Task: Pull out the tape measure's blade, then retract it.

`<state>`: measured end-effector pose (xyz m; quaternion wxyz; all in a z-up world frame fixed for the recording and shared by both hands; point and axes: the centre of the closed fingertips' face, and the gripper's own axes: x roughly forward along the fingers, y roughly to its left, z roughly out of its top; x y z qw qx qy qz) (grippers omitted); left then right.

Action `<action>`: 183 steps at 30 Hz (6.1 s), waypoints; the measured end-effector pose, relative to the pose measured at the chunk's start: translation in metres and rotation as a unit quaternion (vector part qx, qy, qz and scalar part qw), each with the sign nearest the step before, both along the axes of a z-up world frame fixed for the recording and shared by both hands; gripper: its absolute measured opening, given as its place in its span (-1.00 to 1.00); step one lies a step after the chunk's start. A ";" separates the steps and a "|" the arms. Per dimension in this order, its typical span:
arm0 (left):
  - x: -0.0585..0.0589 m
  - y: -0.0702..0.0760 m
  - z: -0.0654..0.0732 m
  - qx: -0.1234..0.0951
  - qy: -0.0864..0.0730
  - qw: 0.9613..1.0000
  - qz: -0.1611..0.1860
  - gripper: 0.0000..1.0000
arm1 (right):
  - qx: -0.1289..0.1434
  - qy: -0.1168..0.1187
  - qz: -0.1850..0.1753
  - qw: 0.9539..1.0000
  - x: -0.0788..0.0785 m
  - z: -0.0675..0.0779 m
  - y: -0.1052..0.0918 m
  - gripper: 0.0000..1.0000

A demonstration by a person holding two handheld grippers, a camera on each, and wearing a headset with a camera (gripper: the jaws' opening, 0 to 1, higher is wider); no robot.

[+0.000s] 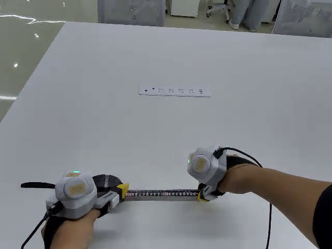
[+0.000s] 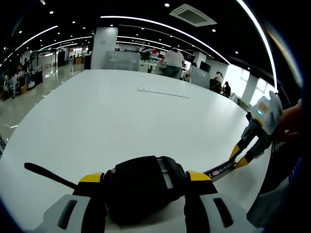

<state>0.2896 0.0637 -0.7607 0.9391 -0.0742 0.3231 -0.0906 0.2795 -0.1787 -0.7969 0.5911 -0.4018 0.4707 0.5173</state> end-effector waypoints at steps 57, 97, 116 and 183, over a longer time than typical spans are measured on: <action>0.000 -0.001 0.000 -0.021 0.009 1.000 -0.016 0.20 | 0.012 0.000 0.004 1.000 0.000 -0.001 0.025 -0.78; -0.001 -0.002 0.001 -0.025 0.009 1.000 -0.015 0.20 | 0.024 0.001 0.004 1.000 -0.001 -0.001 0.041 -0.78; 0.000 -0.002 0.000 -0.025 0.010 1.000 -0.014 0.20 | 0.033 0.002 0.004 0.999 -0.002 0.000 0.048 -0.78; 0.000 -0.001 0.001 -0.031 0.011 0.999 -0.014 0.19 | 0.046 0.006 0.004 0.999 -0.001 0.000 0.073 -0.78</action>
